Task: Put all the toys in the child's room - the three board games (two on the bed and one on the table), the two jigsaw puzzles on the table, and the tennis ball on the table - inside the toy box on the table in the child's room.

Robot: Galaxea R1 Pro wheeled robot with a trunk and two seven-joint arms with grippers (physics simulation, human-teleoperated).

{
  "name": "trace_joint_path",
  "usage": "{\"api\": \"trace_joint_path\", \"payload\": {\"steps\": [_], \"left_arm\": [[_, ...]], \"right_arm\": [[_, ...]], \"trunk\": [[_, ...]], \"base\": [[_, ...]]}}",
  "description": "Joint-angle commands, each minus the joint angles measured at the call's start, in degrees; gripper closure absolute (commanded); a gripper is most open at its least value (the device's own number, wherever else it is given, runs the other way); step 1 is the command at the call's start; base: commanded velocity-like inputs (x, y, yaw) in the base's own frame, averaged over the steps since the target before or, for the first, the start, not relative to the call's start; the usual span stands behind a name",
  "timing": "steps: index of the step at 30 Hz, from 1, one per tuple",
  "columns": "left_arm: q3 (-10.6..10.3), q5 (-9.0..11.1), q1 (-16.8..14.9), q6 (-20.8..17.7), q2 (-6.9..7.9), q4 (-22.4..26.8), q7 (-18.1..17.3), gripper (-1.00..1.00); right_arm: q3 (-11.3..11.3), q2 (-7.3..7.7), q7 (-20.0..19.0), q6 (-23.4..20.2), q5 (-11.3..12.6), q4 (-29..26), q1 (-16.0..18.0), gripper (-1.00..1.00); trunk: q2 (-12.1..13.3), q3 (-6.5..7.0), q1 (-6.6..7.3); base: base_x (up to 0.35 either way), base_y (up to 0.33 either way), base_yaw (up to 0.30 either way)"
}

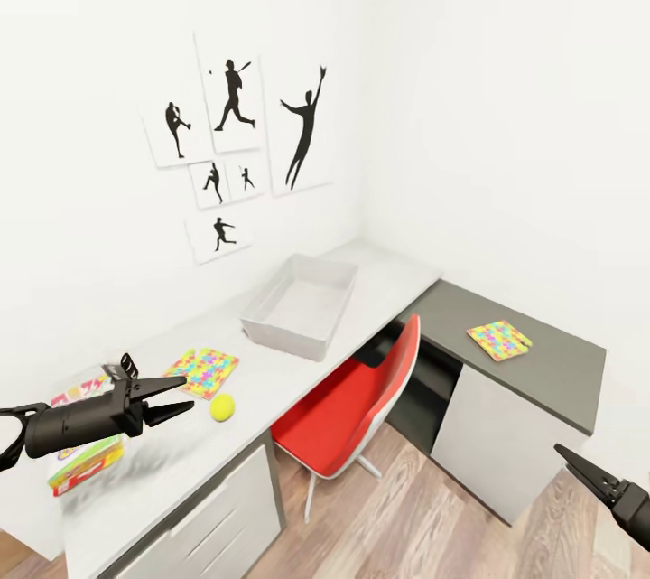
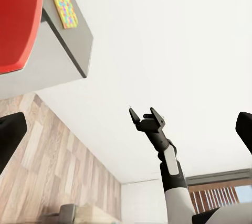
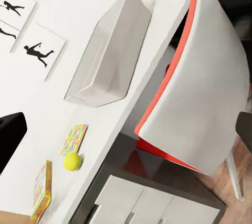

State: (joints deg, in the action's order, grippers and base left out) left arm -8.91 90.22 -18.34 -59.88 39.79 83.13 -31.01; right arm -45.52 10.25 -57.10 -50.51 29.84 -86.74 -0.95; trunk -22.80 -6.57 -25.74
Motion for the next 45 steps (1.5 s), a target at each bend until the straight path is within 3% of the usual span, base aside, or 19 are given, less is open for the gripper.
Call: {"api": "trace_joint_path", "payload": {"steps": [1,45], "left_arm": [[-0.1,-0.2,-0.1,-0.1,0.05,-0.1,-0.4,-1.00],[-0.1,-0.3,-0.1,-0.1,0.03,-0.1,-0.4,-1.00]], "right_arm": [[-0.1,0.02,-0.1,-0.3,0.1,0.0,0.0,-1.00],[-0.2,0.03,-0.2,-0.5,0.2,0.0,0.0,-1.00]], "trunk": [[-0.1,-0.11,-0.04],[-0.1,-0.11,-0.04]], "base": [[0.000,0.000,-0.280],[0.000,0.000,-0.281]]}}
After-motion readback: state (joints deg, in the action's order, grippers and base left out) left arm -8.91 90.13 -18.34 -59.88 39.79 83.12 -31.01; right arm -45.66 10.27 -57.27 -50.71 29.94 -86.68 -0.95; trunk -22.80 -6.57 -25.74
